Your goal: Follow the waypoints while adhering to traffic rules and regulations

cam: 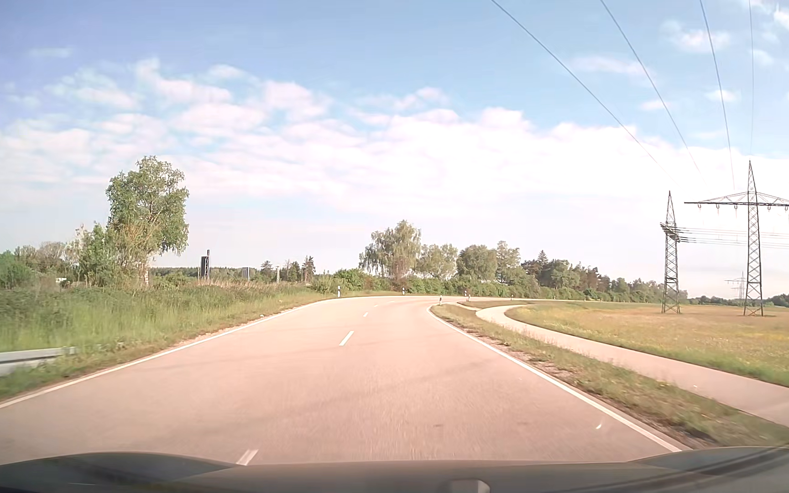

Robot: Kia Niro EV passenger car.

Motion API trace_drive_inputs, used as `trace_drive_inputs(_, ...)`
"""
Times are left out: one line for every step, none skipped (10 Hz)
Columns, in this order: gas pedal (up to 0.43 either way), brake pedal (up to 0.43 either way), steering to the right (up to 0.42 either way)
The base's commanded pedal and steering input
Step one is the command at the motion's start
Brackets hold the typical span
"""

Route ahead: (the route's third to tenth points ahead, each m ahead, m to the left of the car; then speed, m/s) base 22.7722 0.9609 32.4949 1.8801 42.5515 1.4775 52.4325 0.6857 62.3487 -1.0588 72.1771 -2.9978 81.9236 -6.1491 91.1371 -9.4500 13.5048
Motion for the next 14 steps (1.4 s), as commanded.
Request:
trace_drive_inputs(0.22,0.0,-0.039)
trace_drive_inputs(0.22,0.0,-0.035)
trace_drive_inputs(0.22,0.0,-0.031)
trace_drive_inputs(0.22,0.0,-0.024)
trace_drive_inputs(0.22,0.0,-0.019)
trace_drive_inputs(0.22,0.0,-0.014)
trace_drive_inputs(0.228,0.0,-0.012)
trace_drive_inputs(0.228,0.0,-0.011)
trace_drive_inputs(0.228,0.0,-0.009)
trace_drive_inputs(0.228,0.0,-0.006)
trace_drive_inputs(0.228,0.0,-0.004)
trace_drive_inputs(0.228,0.0,-0.002)
trace_drive_inputs(0.228,0.0,0.0)
trace_drive_inputs(0.228,0.0,0.002)
